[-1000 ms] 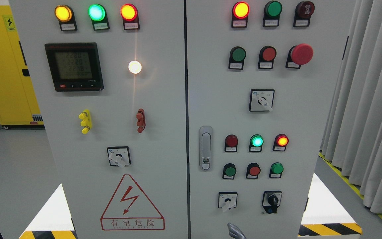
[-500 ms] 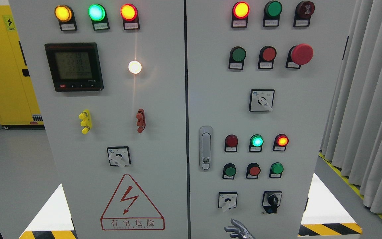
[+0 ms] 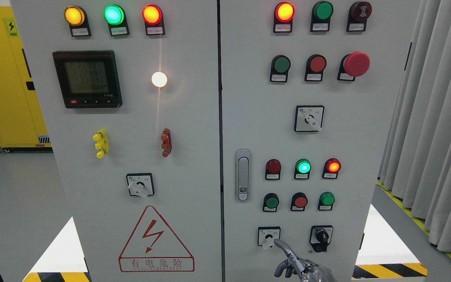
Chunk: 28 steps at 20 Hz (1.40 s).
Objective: Press green start button
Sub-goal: 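Raise the right hand toward the lower green push button, then press the green push button with the right index finger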
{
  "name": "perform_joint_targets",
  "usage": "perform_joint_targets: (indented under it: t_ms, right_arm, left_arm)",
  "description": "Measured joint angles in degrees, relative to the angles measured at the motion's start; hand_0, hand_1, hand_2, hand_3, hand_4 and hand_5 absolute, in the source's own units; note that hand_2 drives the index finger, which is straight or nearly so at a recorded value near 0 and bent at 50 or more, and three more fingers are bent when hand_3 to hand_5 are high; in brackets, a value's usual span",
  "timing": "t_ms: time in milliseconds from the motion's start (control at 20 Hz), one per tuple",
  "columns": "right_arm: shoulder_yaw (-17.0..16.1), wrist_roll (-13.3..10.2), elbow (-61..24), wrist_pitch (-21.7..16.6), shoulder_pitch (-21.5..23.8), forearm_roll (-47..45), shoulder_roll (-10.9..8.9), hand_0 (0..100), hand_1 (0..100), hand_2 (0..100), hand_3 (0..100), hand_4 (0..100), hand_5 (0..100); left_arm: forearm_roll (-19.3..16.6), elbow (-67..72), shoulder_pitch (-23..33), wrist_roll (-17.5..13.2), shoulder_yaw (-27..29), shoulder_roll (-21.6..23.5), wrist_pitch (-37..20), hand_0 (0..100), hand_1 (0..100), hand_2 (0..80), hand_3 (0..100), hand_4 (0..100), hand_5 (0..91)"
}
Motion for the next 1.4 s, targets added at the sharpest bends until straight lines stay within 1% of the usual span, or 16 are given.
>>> perform_joint_targets:
  t_ms: [100, 250, 600, 850, 1050, 1400]
  right_arm:
    - [-0.4, -0.2, 0.7, 0.1, -1.3, 1.5, 0.06, 59, 78, 0, 90, 100, 98]
    - [-1.0, 0.2, 1.7, 0.3, -3.3, 3.0, 0.12, 60, 78, 0, 89, 100, 98]
    - [-1.4, 0.6, 4.8, 0.5, -7.7, 4.4, 0.27, 62, 78, 0, 89, 100, 98]
    - [-1.6, 0.7, 6.6, 0.6, -9.4, 4.8, 0.35, 64, 79, 0, 89, 100, 98]
    - [-1.5, 1.8, 7.9, 0.6, -10.4, 4.9, 0.40, 65, 79, 0, 89, 100, 98]
    - [-1.4, 2.3, 9.8, 0.6, -11.8, 4.7, 0.45, 67, 79, 0, 89, 100, 97]
  left_arm:
    - [0.0, 0.0, 0.0, 0.0, 0.0, 0.0, 0.0, 12, 56, 0.0, 0, 0, 0.0]
    - [0.0, 0.0, 0.0, 0.0, 0.0, 0.0, 0.0, 12, 56, 0.0, 0, 0, 0.0]
    - [0.0, 0.0, 0.0, 0.0, 0.0, 0.0, 0.0, 12, 56, 0.0, 0, 0, 0.0]
    - [0.0, 0.0, 0.0, 0.0, 0.0, 0.0, 0.0, 12, 56, 0.0, 0, 0, 0.0]
    - [0.0, 0.0, 0.0, 0.0, 0.0, 0.0, 0.0, 12, 56, 0.0, 0, 0, 0.0]
    - [0.0, 0.0, 0.0, 0.0, 0.0, 0.0, 0.0, 12, 56, 0.0, 0, 0, 0.0]
